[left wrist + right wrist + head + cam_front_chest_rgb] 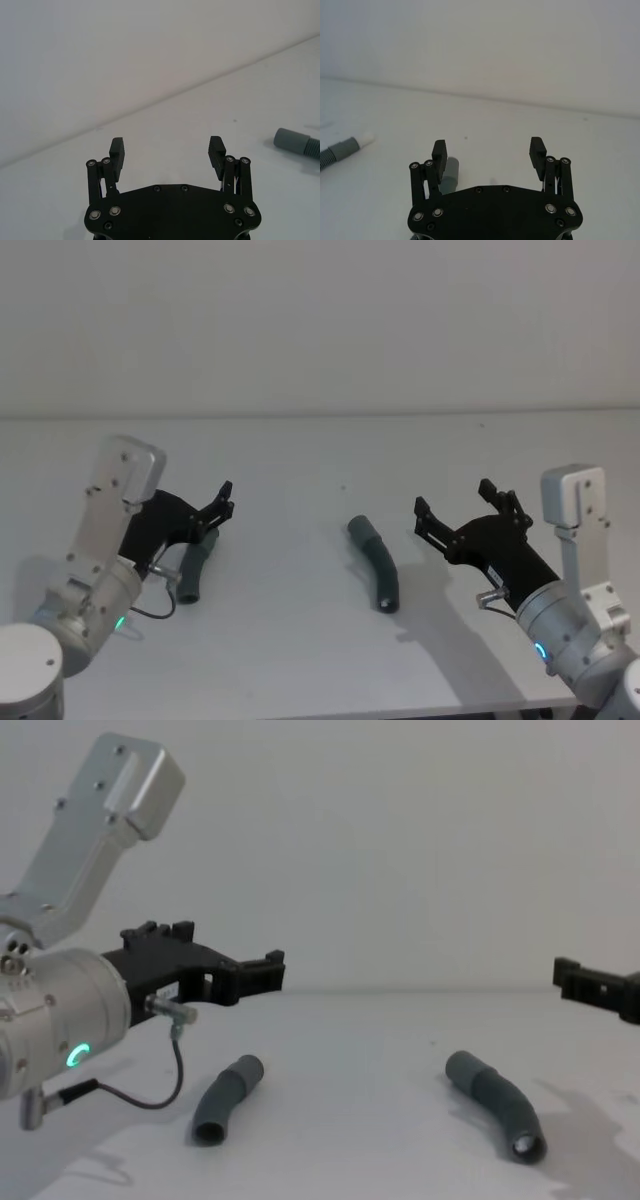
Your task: Use both hands to pick up one end of the pipe from the table, align the ends, and insert them.
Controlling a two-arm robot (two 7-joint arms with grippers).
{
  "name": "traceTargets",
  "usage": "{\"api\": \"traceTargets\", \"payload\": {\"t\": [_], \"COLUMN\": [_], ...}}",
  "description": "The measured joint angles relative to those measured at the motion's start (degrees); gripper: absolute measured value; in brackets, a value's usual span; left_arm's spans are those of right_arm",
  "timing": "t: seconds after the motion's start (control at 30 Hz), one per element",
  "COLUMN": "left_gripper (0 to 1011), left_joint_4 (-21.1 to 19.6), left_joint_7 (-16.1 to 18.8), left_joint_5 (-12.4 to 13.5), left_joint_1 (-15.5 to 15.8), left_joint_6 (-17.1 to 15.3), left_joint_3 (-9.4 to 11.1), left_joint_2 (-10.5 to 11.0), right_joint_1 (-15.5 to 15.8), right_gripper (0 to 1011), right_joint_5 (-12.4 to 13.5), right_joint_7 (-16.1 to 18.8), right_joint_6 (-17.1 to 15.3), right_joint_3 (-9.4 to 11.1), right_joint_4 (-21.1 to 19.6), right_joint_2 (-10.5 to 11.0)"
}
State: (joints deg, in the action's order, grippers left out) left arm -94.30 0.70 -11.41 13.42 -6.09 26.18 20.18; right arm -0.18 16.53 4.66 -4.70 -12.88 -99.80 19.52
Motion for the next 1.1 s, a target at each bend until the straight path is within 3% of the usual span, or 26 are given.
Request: {"api": "traceTargets", "payload": {"t": [0.67,0.93,1.1], "left_gripper": [1002,1002,1002], "left_joint_4": [-8.13,-10.34,-10.76], "left_joint_7": [5.5,6.65,6.72], "left_joint_5": [-1.43,-1.91,-2.32], "left_joint_1": [-4.08,-6.03,-6.77], "left_joint_6": [-20.17,-24.29,-25.14], "left_joint_3": [-1.37,-2.42,-2.95], "left_joint_2": [-2.68,-2.96,-3.26], "right_joint_1": [-2.14,-2.48,-2.6], "right_gripper": [1004,1004,1004], "right_joint_5": [0.67,-0.32,-0.98], "right_joint_7": [4.43,5.19,5.22], "right_joint_6": [-4.82,-5.7,-5.86], "right_joint_3": [-1.68,-2.49,-2.64], "right_joint_4": [6.36,7.41,7.56], "right_joint_2": [0.21,0.11,0.03]}}
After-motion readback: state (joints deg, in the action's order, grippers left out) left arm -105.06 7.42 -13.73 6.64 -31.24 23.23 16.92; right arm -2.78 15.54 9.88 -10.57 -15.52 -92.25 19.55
